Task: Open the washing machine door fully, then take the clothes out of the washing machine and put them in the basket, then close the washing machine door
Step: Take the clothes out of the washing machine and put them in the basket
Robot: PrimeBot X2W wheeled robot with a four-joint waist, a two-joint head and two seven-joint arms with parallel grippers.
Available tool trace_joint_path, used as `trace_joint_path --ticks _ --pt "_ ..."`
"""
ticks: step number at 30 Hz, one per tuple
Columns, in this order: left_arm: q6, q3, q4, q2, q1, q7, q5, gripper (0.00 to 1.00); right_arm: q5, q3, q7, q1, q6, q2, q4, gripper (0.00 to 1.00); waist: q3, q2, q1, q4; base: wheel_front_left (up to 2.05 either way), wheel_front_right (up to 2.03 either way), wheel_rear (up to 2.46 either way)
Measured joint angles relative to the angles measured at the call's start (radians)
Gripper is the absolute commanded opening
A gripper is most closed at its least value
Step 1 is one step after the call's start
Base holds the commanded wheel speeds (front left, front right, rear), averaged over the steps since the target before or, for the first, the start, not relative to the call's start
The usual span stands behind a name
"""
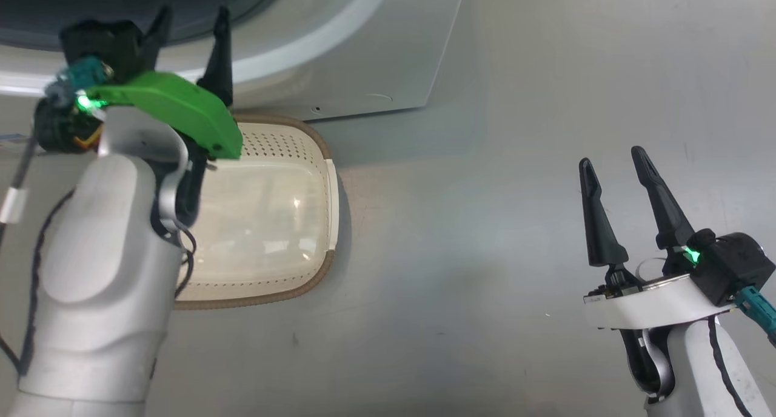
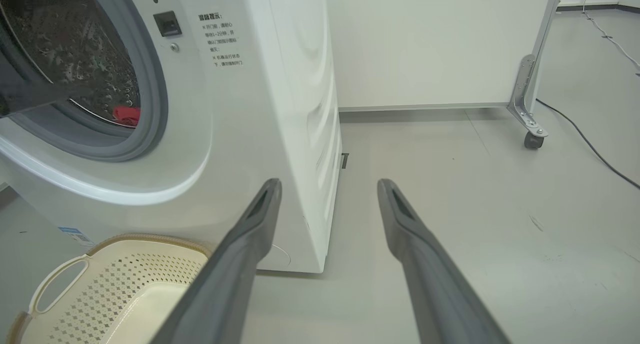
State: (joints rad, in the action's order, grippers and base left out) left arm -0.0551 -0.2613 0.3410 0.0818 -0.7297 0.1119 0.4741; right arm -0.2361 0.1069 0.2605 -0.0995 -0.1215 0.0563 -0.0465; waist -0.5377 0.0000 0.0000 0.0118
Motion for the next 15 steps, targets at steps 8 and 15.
trace_joint_path --ticks 8,15 --pt "0.000 0.077 0.032 0.075 -0.184 0.084 0.029 1.00 -0.018 0.021 0.000 -0.061 0.000 -0.002 0.014 1.00 -0.076 0.0000 0.0000 0.046 0.00 0.00 0.00" --pt "0.000 0.131 0.099 0.122 -0.262 0.146 0.058 1.00 -0.028 0.044 0.000 -0.084 0.000 -0.004 0.037 1.00 -0.110 0.0000 0.0001 0.097 0.00 0.00 0.00"
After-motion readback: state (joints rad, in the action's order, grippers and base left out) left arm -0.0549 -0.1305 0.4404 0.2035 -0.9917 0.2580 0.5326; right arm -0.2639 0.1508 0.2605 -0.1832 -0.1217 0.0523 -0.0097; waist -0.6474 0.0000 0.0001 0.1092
